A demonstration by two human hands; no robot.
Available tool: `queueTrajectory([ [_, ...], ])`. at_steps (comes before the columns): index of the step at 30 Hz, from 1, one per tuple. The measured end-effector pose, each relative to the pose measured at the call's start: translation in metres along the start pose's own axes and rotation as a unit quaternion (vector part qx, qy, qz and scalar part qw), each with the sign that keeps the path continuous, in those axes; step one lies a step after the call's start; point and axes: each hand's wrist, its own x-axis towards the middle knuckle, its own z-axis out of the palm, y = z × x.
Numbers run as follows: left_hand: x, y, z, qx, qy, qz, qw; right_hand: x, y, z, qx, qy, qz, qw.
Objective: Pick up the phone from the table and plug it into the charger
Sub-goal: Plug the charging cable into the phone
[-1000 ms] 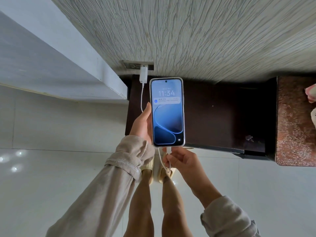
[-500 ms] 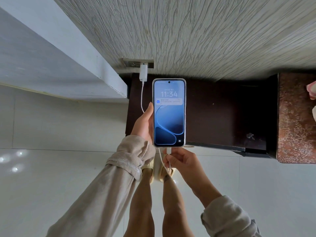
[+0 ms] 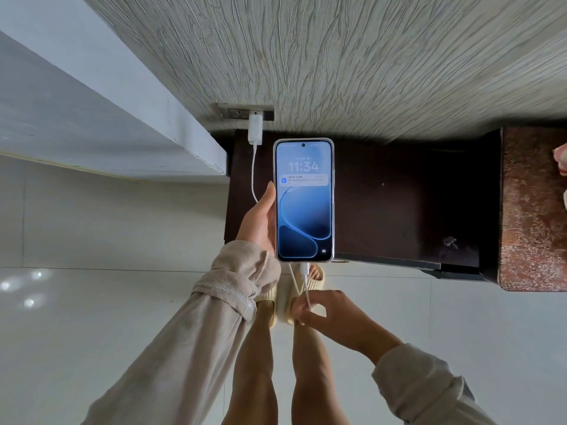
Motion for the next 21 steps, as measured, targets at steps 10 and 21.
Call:
queueTrajectory([
  [10, 0.009, 0.004, -0.008, 0.015, 0.031, 0.028, 0.999, 0.023, 0.066, -0.046, -0.310, 0.212, 0.101, 0.921],
  [21, 0.070, -0.023, -0.001, 0.038, 0.138, -0.085, 0.986, 0.059, 0.092, -0.078, -0.388, 0.266, 0.100, 0.877],
])
